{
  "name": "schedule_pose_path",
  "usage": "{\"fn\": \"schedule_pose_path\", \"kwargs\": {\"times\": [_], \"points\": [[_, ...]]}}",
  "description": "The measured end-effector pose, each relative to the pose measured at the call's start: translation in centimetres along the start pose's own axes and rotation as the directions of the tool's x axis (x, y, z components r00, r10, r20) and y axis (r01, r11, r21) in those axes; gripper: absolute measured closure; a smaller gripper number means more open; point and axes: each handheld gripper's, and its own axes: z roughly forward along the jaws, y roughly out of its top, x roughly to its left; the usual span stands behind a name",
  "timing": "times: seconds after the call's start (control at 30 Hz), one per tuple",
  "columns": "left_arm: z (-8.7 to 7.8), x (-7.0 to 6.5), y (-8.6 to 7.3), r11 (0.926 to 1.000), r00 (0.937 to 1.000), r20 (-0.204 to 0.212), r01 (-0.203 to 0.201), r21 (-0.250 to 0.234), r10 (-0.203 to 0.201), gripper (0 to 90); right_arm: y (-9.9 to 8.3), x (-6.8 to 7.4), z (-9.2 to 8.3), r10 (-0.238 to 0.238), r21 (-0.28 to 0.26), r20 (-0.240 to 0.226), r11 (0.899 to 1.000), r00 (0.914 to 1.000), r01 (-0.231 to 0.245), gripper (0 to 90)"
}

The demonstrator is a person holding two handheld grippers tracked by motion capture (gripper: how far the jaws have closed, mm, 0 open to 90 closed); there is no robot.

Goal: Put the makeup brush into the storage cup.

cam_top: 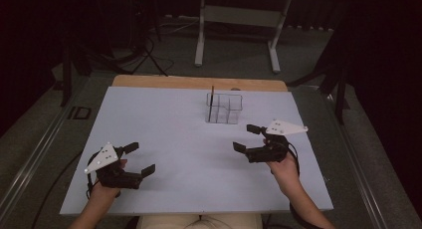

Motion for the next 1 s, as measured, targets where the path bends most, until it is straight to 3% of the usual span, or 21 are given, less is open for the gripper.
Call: {"fn": "schedule_pose_path", "kwargs": {"times": [0.43,0.53,0.73,0.87,1.0], "points": [[-0.1,0.1,0.0,1.0,1.0,0.0,0.004,-0.001,-0.004,1.9,-2.0,-0.1,-2.0,0.049,-0.029,0.019,0.998,0.9986,-0.048,14.4],[-0.1,0.1,0.0,1.0,1.0,0.0,0.005,-0.002,-0.005,1.9,-2.7,-0.2,-2.0,0.033,-0.022,0.032,0.999,0.9989,-0.032,14.4],[-0.1,0.2,0.0,1.0,1.0,0.003,0.006,-0.004,-0.006,1.9,-4.1,-0.7,-1.6,0.037,-0.001,0.011,0.999,0.9993,-0.037,14.4],[-0.1,0.3,-0.1,1.0,1.0,0.005,0.007,-0.002,-0.007,1.9,-4.8,-0.9,-1.4,-0.005,0.032,0.032,0.999,0.9995,0.004,14.4],[0.0,0.3,-0.2,1.0,0.9999,0.008,0.008,0.003,-0.008,1.9,-5.3,-1.0,-1.2,-0.014,0.048,0.025,0.999,0.9996,0.013,14.4]]}}
